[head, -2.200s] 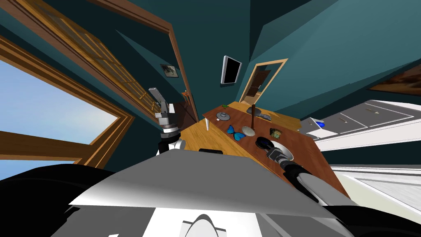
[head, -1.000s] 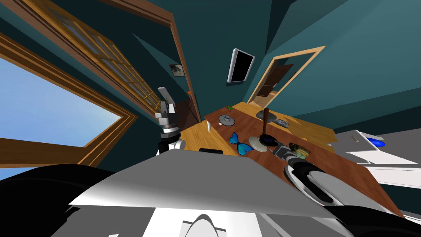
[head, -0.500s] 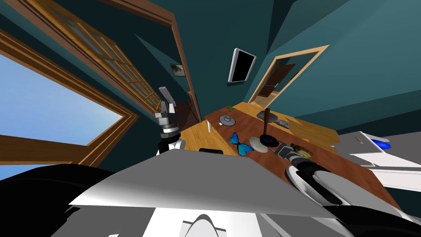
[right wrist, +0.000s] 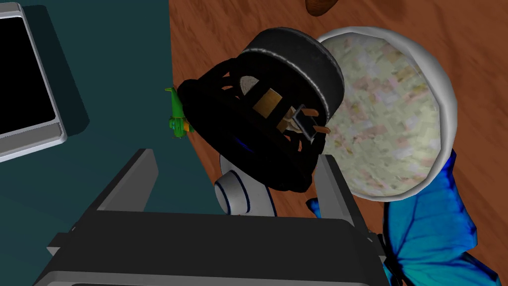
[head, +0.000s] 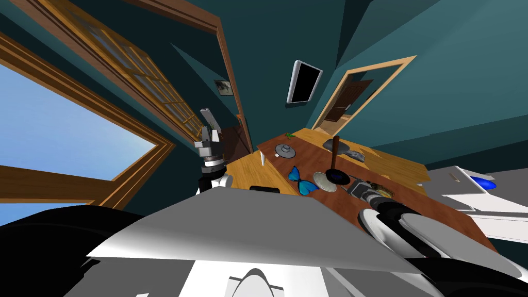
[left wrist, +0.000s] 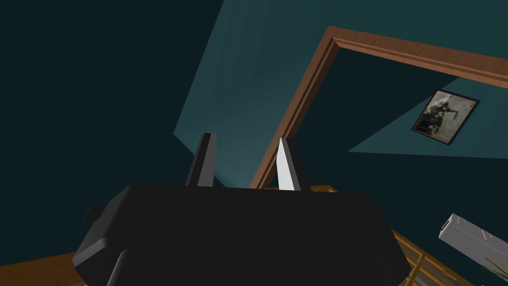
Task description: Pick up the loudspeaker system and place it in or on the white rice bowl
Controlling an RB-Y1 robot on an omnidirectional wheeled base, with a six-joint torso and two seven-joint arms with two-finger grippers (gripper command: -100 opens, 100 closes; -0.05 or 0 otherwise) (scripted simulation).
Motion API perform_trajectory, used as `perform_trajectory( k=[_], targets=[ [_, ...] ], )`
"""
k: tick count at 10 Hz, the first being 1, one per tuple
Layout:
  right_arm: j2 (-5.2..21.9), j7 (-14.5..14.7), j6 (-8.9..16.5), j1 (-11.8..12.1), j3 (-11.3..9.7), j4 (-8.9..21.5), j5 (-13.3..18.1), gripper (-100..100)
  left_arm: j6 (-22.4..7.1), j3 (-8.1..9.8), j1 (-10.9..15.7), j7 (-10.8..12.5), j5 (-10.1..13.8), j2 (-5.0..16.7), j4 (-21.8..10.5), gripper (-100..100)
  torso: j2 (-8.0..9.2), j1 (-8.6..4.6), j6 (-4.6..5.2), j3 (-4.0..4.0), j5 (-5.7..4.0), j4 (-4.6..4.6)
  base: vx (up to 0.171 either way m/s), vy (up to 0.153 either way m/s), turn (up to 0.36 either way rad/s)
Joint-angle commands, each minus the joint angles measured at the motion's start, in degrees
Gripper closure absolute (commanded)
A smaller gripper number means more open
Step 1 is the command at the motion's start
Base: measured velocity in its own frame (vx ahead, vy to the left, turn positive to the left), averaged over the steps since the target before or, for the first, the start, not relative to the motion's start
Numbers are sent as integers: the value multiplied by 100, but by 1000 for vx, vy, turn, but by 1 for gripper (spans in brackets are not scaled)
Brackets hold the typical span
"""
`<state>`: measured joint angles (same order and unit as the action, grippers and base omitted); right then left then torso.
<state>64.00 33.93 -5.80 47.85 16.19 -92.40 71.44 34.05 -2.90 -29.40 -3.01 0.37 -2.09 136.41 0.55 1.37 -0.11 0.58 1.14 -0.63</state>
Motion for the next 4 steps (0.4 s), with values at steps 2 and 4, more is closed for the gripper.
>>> perform_trajectory(
  k=[2,4],
  targets=[
    [0,0,0,0,0,0,0,0,0,0,0,0,0,0,0,0,0,0,0,0,0,0,0,0,0],
    [0,0,0,0,0,0,0,0,0,0,0,0,0,0,0,0,0,0,0,0,0,0,0,0,0]
  ],
)
